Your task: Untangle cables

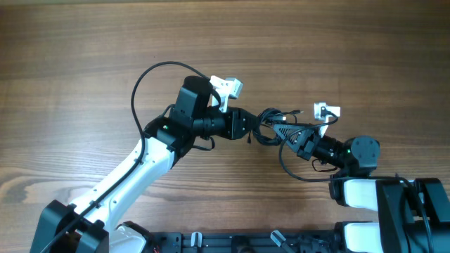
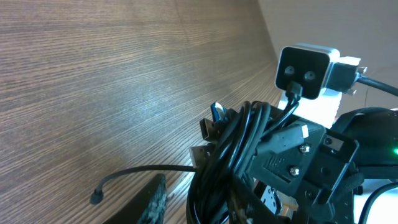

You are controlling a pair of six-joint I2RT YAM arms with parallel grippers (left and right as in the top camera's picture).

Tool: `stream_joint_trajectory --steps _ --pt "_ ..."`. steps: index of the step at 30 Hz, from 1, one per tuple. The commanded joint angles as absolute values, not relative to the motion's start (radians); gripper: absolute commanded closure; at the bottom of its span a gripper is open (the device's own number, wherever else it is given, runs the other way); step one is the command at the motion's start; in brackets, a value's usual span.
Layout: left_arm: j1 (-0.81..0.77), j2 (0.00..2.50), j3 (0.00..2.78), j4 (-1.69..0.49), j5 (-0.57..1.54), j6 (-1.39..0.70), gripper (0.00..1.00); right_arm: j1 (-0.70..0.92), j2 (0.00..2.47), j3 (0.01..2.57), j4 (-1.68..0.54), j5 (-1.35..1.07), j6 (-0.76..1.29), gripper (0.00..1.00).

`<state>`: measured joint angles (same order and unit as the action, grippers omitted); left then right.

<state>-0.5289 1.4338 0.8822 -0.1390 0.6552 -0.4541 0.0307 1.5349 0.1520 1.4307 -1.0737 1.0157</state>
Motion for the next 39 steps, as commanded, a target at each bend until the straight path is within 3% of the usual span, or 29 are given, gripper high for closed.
stream_joint_trajectory --steps 1,4,7,19,31,35,37,39 --pt "-0.561 1.454 0.890 -0.167 0.649 -0.452 0.70 0.035 1.539 0.154 1.456 -1.101 1.013 0.96" --pt "-0.593 1.459 0.889 -0.184 0.648 -0.448 0.78 0.035 1.539 0.154 1.456 -1.101 1.013 0.96" --pt "-0.606 1.470 0.889 -0.186 0.632 -0.448 0.96 0.035 1.539 0.153 1.456 -1.101 1.013 0.96" --pt "-0.606 1.528 0.889 -0.290 0.348 -0.465 0.96 0.035 1.539 0.153 1.446 -0.963 1.160 0.96" --pt "-0.604 1.528 0.889 -0.403 0.030 -0.715 0.96 0.035 1.539 0.153 1.204 -0.833 1.242 0.95" --pt "-0.599 1.528 0.889 -0.408 0.006 -0.746 0.96 0.035 1.539 0.153 1.053 -0.757 1.272 0.81" --pt "-0.590 1.528 0.889 -0.409 0.006 -0.746 0.96 0.035 1.539 0.153 0.943 -0.713 1.356 0.58" --pt "-0.584 1.528 0.889 -0.408 0.006 -0.746 0.94 0.035 1.539 0.153 0.895 -0.691 1.391 0.42"
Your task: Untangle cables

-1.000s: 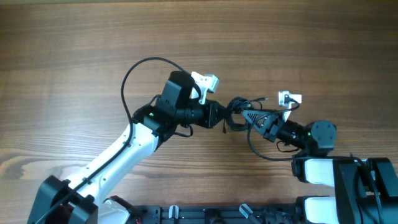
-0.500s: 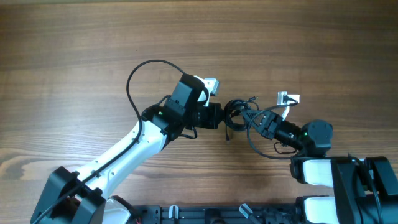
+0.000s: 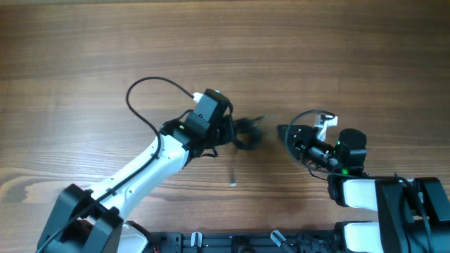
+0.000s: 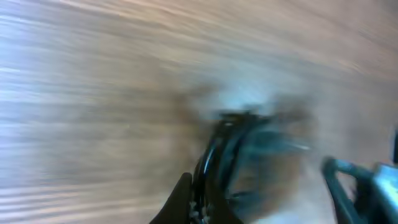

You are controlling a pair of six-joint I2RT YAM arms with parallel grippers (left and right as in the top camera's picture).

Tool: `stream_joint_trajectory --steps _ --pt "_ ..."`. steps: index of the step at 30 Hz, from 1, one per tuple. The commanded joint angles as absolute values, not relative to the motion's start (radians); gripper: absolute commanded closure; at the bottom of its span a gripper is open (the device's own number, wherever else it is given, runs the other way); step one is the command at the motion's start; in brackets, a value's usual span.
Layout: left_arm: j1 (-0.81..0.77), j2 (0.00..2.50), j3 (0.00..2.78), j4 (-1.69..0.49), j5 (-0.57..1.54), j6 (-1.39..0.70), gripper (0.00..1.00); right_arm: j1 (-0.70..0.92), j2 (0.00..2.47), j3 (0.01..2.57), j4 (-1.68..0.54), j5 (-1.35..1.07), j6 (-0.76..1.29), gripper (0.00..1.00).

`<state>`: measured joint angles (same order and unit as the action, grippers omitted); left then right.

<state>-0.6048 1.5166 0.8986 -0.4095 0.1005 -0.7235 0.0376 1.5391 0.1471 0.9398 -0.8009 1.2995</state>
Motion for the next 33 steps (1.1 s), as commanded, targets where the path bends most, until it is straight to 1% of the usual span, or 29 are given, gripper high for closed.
stream_joint_trajectory --steps 1,2,3,4,6,8,11,13,14,16,17,18,21,29,33 --pt "-0.584 1.528 0.889 -0.408 0.006 -0.746 0.91 0.035 1.539 0.153 0.897 -0.692 1.390 0.36" --pt "-0.584 1.528 0.889 -0.408 0.006 -0.746 0.86 0.035 1.539 0.153 0.903 -0.693 1.390 0.21" --pt "-0.584 1.528 0.889 -0.409 0.006 -0.746 0.84 0.035 1.539 0.153 0.911 -0.696 1.390 0.07" --pt "-0.584 1.528 0.889 -0.409 0.006 -0.746 0.82 0.035 1.539 0.153 0.916 -0.698 1.389 0.00" --pt "-0.584 1.528 0.889 -0.409 0.006 -0.746 0.75 0.035 1.539 0.153 0.941 -0.712 1.381 0.00" --pt "-0.584 1.528 0.889 -0.409 0.007 -0.746 0.68 0.035 1.539 0.153 1.032 -0.756 1.341 0.00" --pt "-0.584 1.528 0.889 -0.409 0.010 -0.746 0.55 0.035 1.539 0.153 1.161 -0.786 1.335 0.00" --pt "-0.585 1.528 0.889 -0.409 0.010 -0.746 0.38 0.035 1.539 0.153 1.189 -0.793 1.332 0.00" --pt "-0.585 1.528 0.889 -0.409 0.010 -0.746 0.33 0.035 1.539 0.153 1.202 -0.800 1.312 0.00" --pt "-0.585 1.528 0.889 -0.409 0.010 -0.746 0.21 0.035 1.539 0.153 1.232 -0.811 1.263 0.00" --pt "-0.585 1.528 0.889 -0.409 0.010 -0.746 0.09 0.035 1.538 0.153 1.236 -0.811 1.255 0.00" --pt "-0.585 1.528 0.889 -0.409 0.010 -0.746 0.00 0.033 1.538 0.153 1.238 -0.811 1.255 0.00" --pt "-0.585 1.528 0.889 -0.409 0.010 -0.746 0.00 -0.005 1.534 0.153 1.248 -0.849 1.240 0.00" --pt "-0.587 1.528 0.889 -0.393 0.060 -0.749 0.00 -0.199 1.499 0.153 1.248 -1.034 1.181 0.00" --pt "-0.587 1.528 0.889 -0.380 0.074 -0.750 0.00 -0.250 1.492 0.153 1.245 -1.060 1.141 0.01"
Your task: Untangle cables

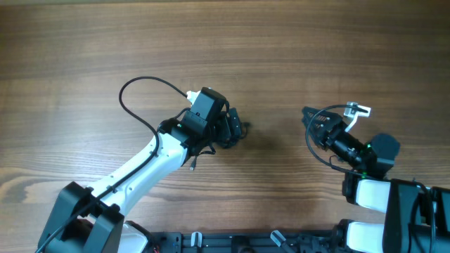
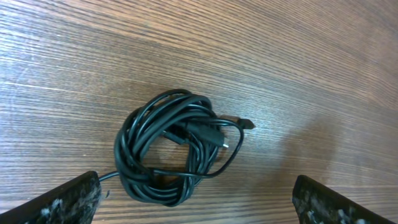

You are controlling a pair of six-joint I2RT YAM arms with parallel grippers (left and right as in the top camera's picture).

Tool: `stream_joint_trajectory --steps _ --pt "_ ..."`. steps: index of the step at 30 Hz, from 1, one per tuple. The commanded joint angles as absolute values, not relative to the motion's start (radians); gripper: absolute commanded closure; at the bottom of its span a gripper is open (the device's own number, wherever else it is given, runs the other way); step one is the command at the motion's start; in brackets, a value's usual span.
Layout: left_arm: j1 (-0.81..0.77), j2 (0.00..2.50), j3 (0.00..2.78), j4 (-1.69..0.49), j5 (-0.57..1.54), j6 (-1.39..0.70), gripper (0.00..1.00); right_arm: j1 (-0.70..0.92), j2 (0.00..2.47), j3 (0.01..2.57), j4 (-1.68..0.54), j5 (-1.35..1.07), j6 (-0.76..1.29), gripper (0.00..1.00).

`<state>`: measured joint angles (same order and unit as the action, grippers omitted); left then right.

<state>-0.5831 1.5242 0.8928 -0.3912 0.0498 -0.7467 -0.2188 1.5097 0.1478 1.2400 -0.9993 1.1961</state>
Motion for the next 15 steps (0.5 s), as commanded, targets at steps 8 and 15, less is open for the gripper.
stream_joint_trajectory --steps 8,15 --pt "-0.587 1.528 0.889 -0.345 0.111 -0.775 0.00 -0.303 1.492 0.212 1.244 -1.053 1.100 0.01" --pt "-0.587 1.528 0.889 -0.481 -0.009 -1.076 0.22 -0.302 1.492 0.321 1.212 -1.095 1.146 0.01"
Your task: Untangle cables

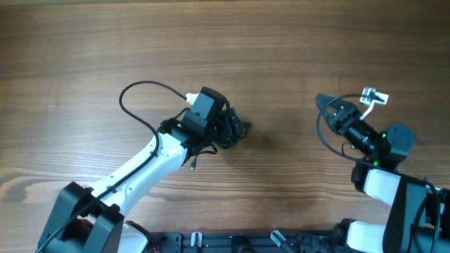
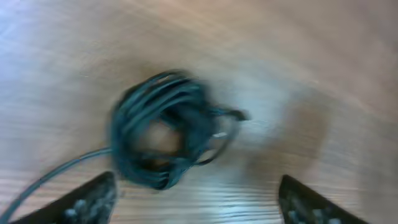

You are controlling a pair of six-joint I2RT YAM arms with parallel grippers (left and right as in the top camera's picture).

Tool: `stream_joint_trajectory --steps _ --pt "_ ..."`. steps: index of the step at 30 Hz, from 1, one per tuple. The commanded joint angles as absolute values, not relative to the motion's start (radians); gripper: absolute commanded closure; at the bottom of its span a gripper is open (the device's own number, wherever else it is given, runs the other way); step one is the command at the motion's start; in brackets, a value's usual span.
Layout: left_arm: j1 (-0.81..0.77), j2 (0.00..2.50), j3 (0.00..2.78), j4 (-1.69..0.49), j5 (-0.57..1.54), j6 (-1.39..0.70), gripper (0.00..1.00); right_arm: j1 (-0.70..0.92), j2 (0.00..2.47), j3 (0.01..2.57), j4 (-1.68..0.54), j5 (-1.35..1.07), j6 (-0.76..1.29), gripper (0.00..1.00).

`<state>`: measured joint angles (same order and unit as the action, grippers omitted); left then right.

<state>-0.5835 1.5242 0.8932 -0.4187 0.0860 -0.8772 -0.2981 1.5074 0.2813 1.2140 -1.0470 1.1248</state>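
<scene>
A coil of black cable (image 2: pixel 163 129) lies on the wooden table, blurred in the left wrist view, with a loose end trailing off to the lower left. My left gripper (image 2: pixel 199 202) hangs just above it, open, its fingertips (image 2: pixel 87 200) wide apart and nothing between them. From overhead the coil (image 1: pixel 240 128) peeks out past the left gripper (image 1: pixel 228 131). My right gripper (image 1: pixel 325 105) is far to the right, well apart from the coil. Its jaws look like one dark tip, so their state and any hold are unclear.
A thin black lead (image 1: pixel 137 98) arcs from the left arm to its wrist camera. A similar loop (image 1: pixel 325 140) hangs at the right wrist, beside a white camera mount (image 1: pixel 373 96). A short cable tail (image 1: pixel 191 165) lies near the left forearm.
My right gripper has shifted further right and slightly away from the table's front. The left gripper stays open over the coil, and its view is now blurred by motion.
First both grippers met at mid-table on the tangled black bundle. Then the left arm was further left with the coil and the right arm stood apart. Later the coil lay on the table under the open left gripper, and the right gripper has kept drawing away.
</scene>
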Motion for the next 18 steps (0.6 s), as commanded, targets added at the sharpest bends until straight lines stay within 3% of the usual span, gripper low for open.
stream_joint_trajectory --steps 1,3,5,18 --pt "-0.587 1.528 0.889 -0.504 -0.021 -1.120 0.23 -0.302 1.492 0.322 1.212 -1.099 1.156 0.01" --pt "-0.595 1.528 0.888 -0.508 -0.021 -1.203 0.42 -0.301 1.492 0.321 1.211 -1.124 1.155 0.01" --pt "-0.605 1.531 0.888 -0.498 -0.041 -1.239 0.50 -0.300 1.492 0.321 1.211 -1.144 1.155 0.01" --pt "-0.671 1.702 0.888 -0.406 -0.080 -1.318 0.59 -0.300 1.492 0.319 1.209 -1.214 1.152 0.01"
